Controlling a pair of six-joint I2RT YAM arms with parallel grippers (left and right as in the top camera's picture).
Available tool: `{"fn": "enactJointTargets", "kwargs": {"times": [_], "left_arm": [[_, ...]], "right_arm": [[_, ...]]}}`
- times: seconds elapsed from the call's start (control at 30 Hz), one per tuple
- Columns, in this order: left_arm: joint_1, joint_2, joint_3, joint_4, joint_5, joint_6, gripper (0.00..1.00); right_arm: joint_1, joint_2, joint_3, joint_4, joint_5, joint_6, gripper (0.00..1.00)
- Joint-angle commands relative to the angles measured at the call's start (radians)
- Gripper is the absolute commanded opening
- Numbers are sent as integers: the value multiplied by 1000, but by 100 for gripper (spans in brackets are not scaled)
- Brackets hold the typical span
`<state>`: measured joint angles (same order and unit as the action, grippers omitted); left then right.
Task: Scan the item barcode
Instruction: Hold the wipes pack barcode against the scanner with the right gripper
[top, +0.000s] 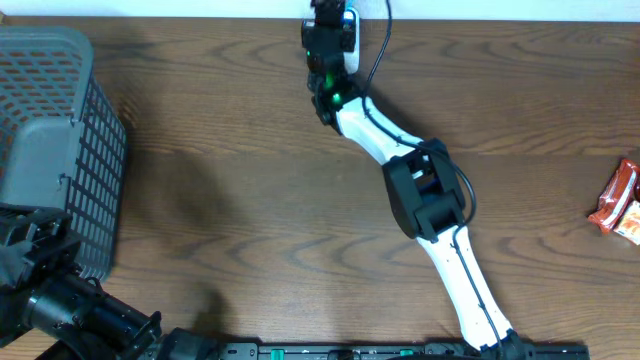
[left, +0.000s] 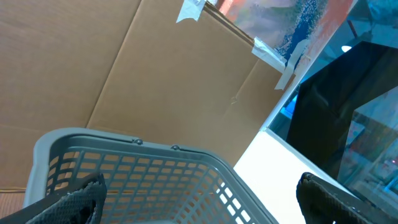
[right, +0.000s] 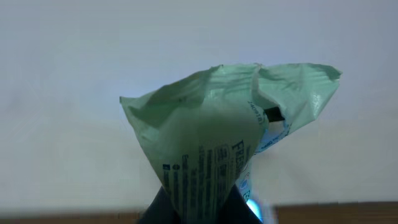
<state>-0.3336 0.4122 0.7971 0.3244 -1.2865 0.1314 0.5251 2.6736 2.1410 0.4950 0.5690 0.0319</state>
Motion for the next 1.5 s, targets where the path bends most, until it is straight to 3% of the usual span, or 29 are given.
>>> {"fn": "enactJointTargets", "kwargs": {"times": [0.0,0.4,0.9,1.07,1.47], "left_arm": [[5,-7,7,5,-9,6,98],[5,-7,7,5,-9,6,98],[5,-7,7,5,-9,6,97],[5,-7,7,5,-9,6,98],[5,-7,7,5,-9,6,98]], "right_arm": [[-19,-4,5,11,-202,13,1],[-92,-4,5,-76,-366,12,1],[-89,-70,5,-100,-369,-82,1],[-100,-138,5,-212,-373,-97,1],[-210,-146,5,-359,-780,-45,1]]}}
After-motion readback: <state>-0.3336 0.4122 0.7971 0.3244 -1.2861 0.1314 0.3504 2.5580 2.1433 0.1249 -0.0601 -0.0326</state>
